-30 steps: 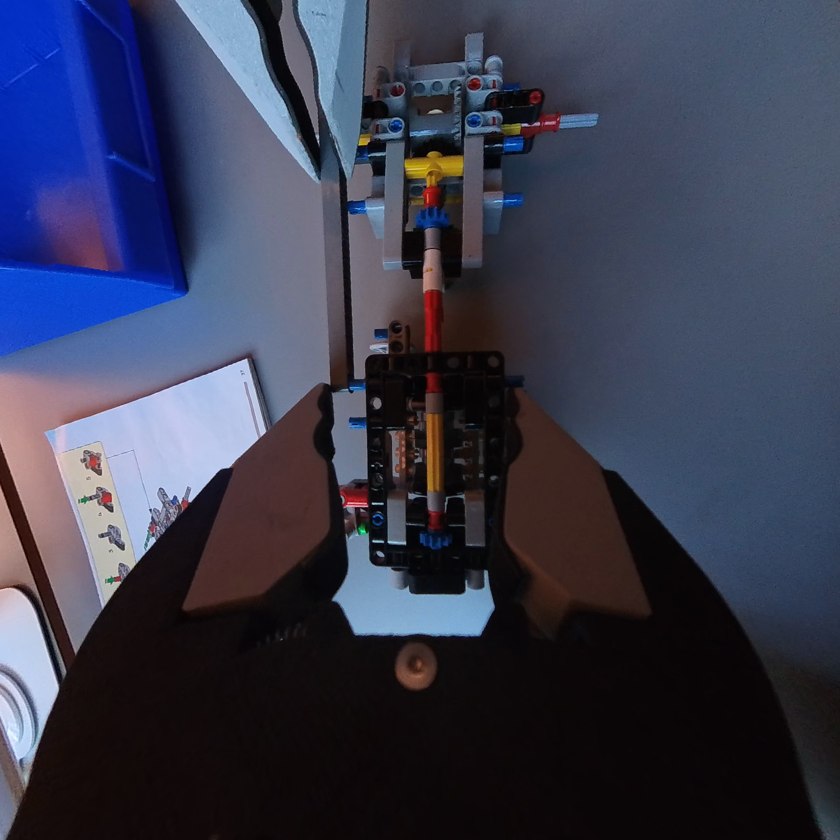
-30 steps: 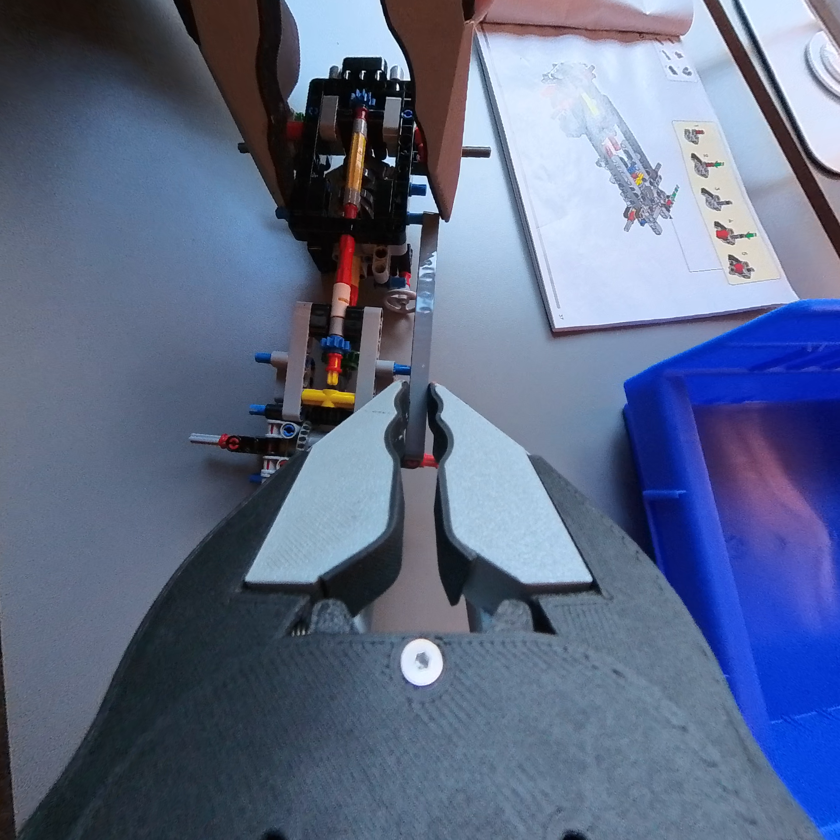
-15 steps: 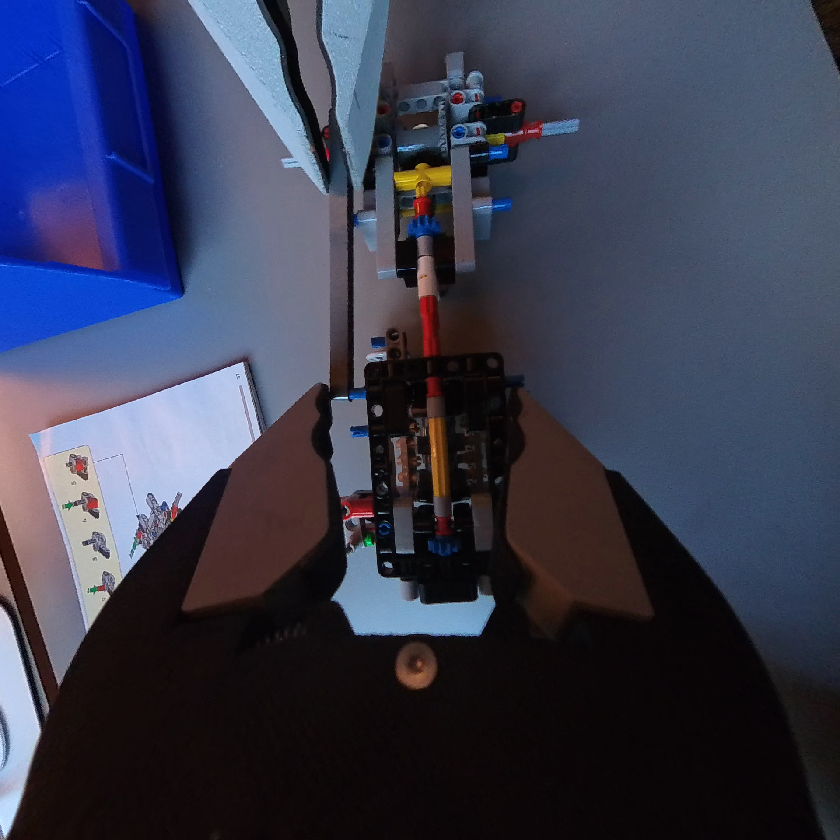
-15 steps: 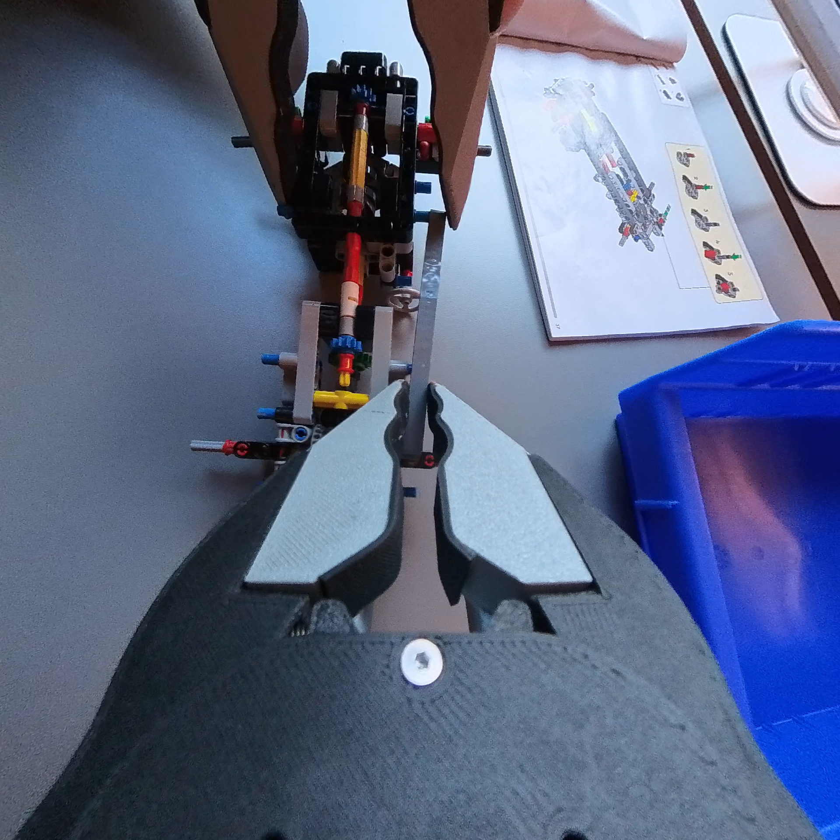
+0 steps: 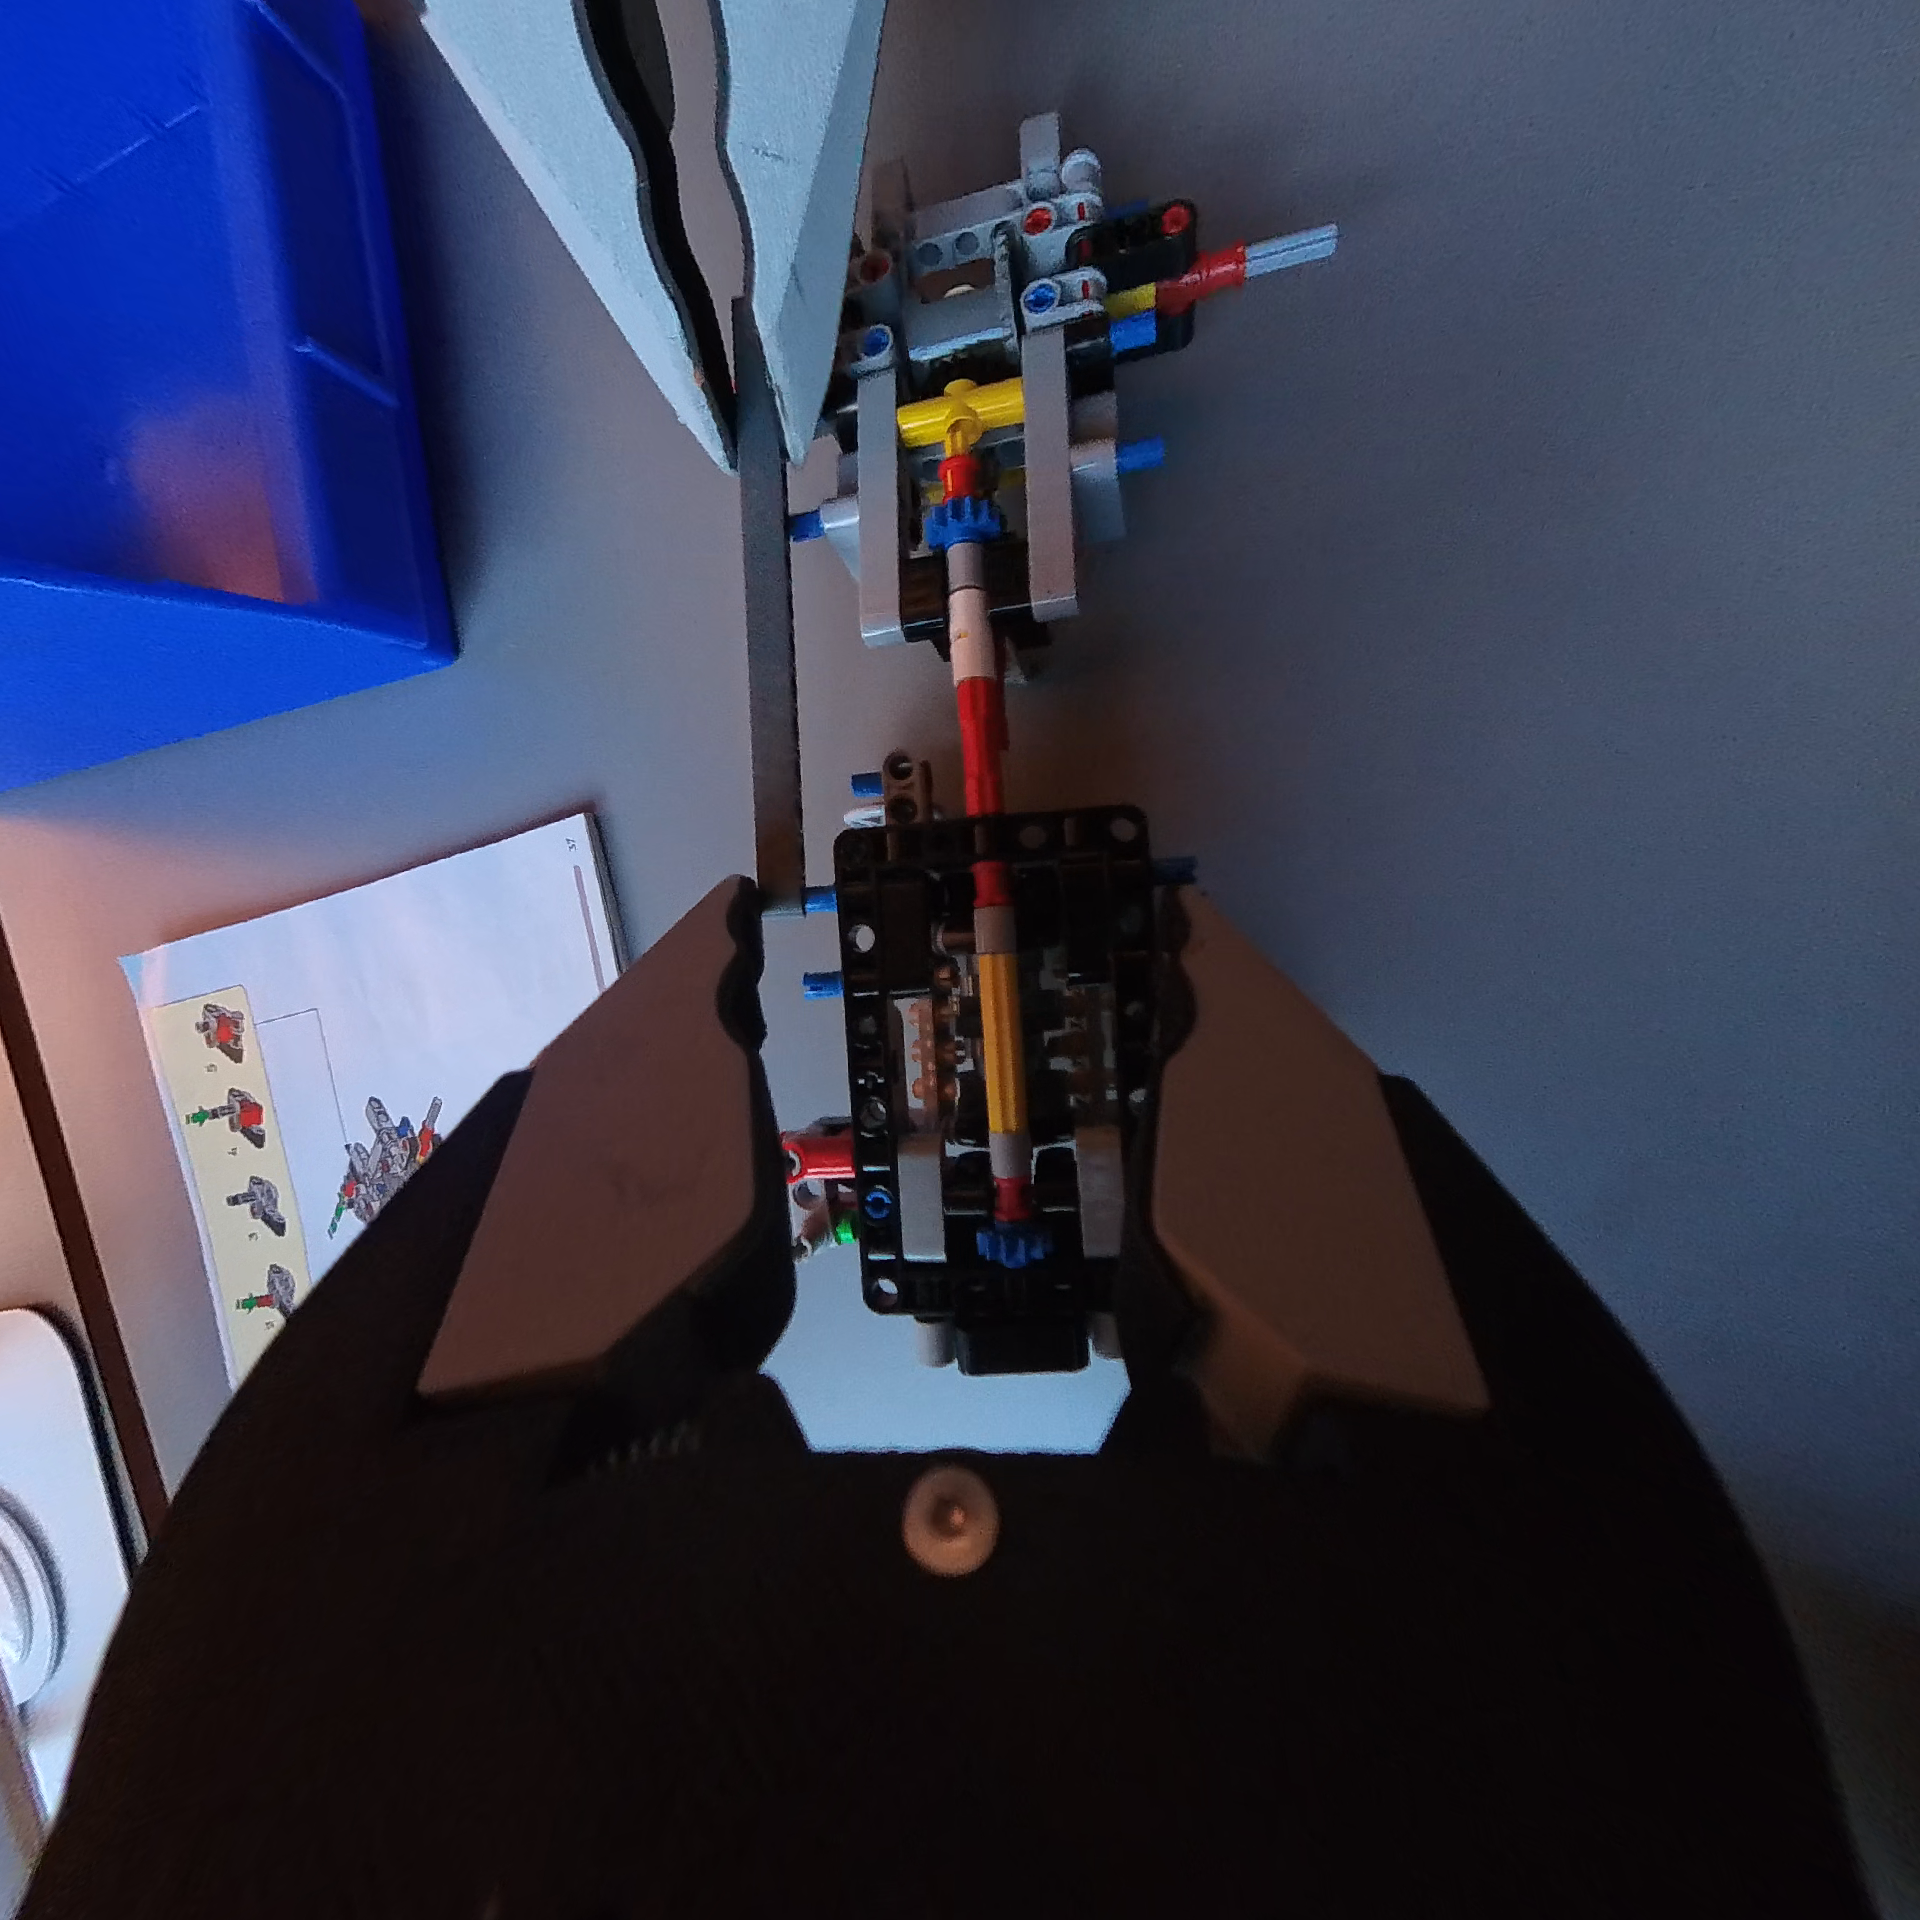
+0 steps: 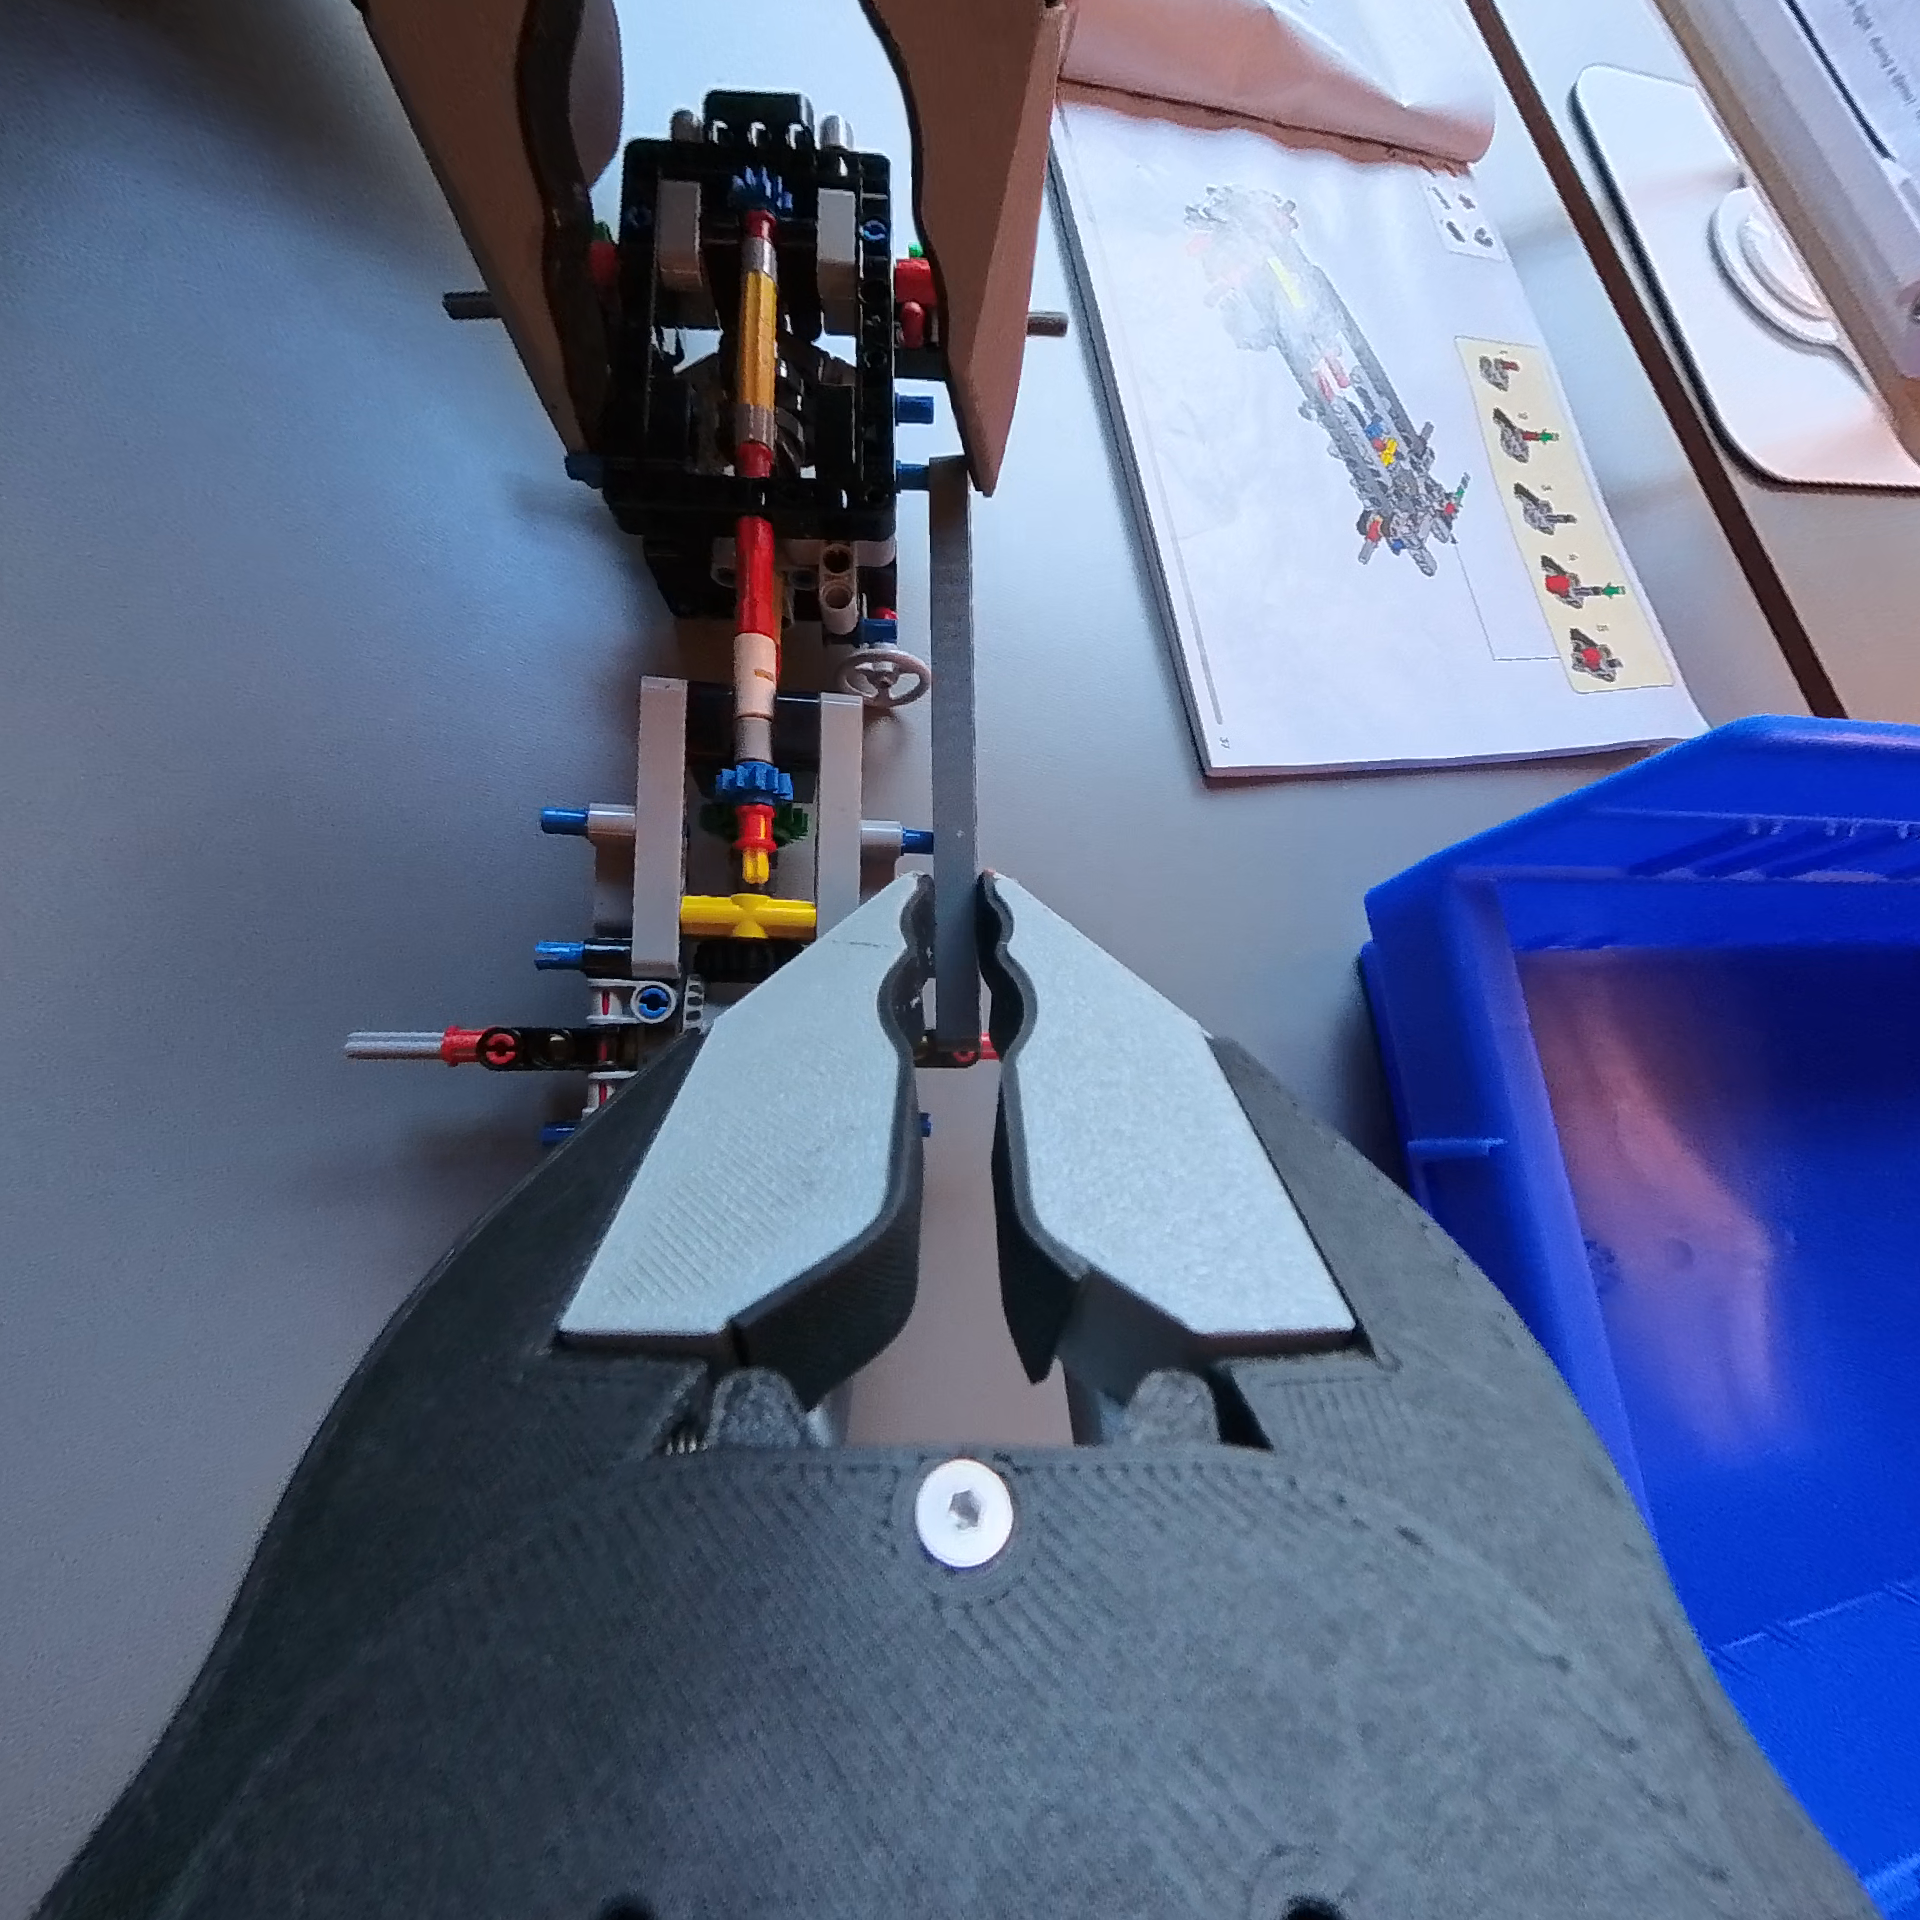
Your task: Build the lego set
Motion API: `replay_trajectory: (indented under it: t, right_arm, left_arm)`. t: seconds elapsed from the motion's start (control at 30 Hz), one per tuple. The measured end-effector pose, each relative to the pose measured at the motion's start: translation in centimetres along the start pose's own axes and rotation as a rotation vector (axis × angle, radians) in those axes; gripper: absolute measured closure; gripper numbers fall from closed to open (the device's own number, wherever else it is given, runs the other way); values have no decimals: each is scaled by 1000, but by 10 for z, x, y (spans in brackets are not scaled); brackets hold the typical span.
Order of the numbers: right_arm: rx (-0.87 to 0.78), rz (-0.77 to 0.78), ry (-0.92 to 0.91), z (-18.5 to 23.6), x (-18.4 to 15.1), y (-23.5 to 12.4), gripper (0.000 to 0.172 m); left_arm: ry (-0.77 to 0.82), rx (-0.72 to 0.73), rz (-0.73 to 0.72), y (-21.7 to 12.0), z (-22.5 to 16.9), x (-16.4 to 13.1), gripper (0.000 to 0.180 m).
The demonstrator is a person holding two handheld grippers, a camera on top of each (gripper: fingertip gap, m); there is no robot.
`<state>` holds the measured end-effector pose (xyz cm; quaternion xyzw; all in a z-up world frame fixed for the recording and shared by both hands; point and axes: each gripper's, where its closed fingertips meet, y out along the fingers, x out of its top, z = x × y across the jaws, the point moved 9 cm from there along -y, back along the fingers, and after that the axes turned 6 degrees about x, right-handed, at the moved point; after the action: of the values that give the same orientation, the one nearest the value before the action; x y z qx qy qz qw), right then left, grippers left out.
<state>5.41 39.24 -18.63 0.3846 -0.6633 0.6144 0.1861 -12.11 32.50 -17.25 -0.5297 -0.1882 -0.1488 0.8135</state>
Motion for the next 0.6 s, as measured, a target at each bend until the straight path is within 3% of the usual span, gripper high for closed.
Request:
replay_trajectory:
  t: [0.6]
  right_arm:
    - [31,-25,51,-5,-3,4,167]
  left_arm:
    - [-77,-38,-4,1,3,-2,107]
